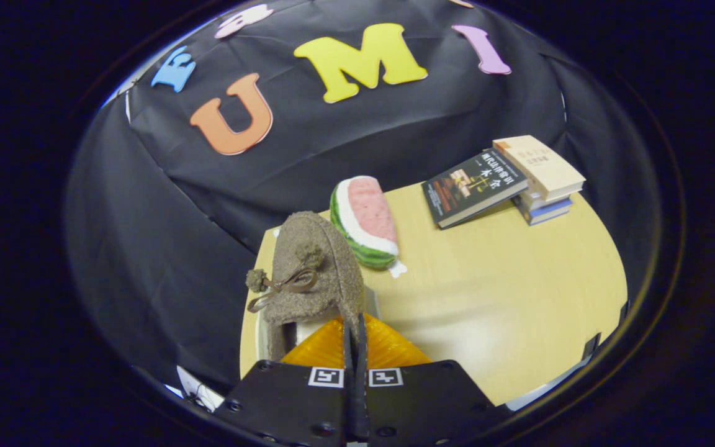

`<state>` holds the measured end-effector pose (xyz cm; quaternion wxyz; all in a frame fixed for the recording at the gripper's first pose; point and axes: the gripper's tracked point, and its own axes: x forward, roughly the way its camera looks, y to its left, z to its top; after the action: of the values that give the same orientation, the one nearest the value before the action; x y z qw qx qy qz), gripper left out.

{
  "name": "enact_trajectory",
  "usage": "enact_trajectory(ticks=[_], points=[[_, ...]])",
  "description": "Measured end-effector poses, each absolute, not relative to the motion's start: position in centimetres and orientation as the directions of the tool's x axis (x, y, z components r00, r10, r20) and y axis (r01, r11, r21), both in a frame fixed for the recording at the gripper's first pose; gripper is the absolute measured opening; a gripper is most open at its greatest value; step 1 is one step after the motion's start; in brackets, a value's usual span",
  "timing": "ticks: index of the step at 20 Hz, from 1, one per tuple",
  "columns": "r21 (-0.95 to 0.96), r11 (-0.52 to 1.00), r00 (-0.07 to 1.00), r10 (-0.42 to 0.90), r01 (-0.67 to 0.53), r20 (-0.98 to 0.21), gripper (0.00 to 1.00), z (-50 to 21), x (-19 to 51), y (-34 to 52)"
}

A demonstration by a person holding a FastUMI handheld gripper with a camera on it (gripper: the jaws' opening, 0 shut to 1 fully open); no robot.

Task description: Open the storage box then place both shoes into the box .Put the left shoe in first, then the right shoe, with the right side of both shoes facing outward in a uniform manner.

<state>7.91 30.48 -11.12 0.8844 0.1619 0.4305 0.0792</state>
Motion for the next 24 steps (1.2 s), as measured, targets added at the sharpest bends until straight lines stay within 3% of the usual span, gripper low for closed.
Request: enact_trajectory(ticks=[6, 11, 16, 24], points=[[0.304, 0.952, 0.527, 0.246, 0.024, -0.813, 0.0, -16.9, 6.5, 37.4], [0.207, 0.974, 0.484, 0.136, 0.096, -0.864, 0.0, -20.7, 6.7, 36.6], [0.063, 0.996, 0.456, 0.027, 0.065, -0.889, 0.0, -24.0, 6.8, 35.8], [0.02, 0.998, 0.405, -0.005, 0.058, -0.914, 0.04, -26.8, 6.4, 36.0]])
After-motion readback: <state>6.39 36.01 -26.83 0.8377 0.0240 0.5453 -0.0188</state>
